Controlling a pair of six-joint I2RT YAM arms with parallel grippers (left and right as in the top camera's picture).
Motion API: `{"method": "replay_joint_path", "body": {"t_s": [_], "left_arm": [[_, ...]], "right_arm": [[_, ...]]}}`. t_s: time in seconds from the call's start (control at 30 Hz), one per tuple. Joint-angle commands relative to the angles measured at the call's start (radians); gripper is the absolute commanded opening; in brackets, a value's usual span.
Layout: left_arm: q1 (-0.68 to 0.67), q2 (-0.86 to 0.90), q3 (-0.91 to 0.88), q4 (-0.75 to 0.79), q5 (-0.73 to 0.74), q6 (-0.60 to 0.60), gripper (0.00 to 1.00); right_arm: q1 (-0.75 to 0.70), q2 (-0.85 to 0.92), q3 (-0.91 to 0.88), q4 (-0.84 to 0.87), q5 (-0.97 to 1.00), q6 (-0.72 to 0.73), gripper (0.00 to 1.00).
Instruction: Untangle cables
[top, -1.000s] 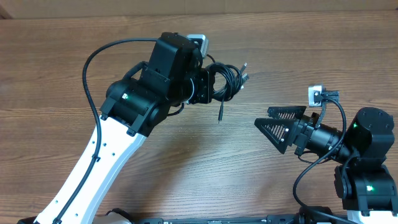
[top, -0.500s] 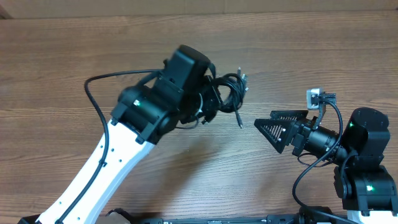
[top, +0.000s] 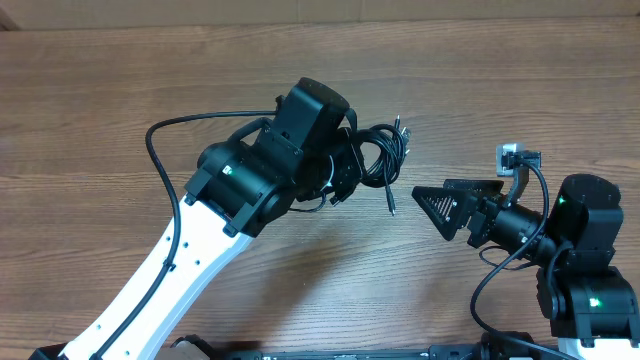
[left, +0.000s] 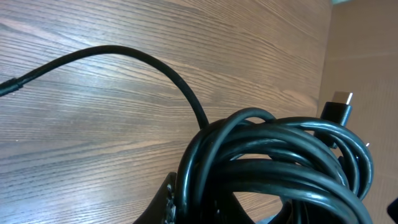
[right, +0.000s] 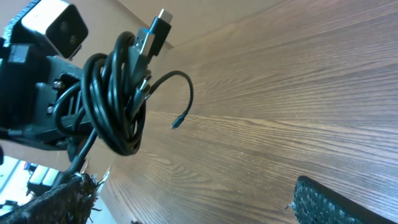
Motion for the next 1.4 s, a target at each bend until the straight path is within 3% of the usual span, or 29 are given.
{"method": "replay_joint_path", "body": {"t_s": [0.0,0.3,0.87,1.17,1.37], "left_arm": [[-0.015,-0.025,0.028,0.022,0.012,0.026,0.04],[-0.063,-0.024,0.028,0.131,-0.002,0.014,0.04],[-0.134,-0.01,0.028,0.134,-0.041,-0.04,0.04],[-0.148,-0.01,0.028,0.125,0.026,0.03,0.04],[-0.151,-0.01,0.028,0.101,0.144,0.14,0.04]], "right_arm": [[0.002,-0.003,0.021,0.006,0.006,-0.012,1.0],[0.002,-0.003,0.021,0.008,-0.044,-0.042,1.0],[0.002,-0.003,0.021,-0.001,-0.018,-0.045,1.0],[0.002,-0.003,0.021,-0.023,0.071,-0.044,1.0],[0.002,-0.003,0.021,-0.042,0.128,-0.044,1.0]]}}
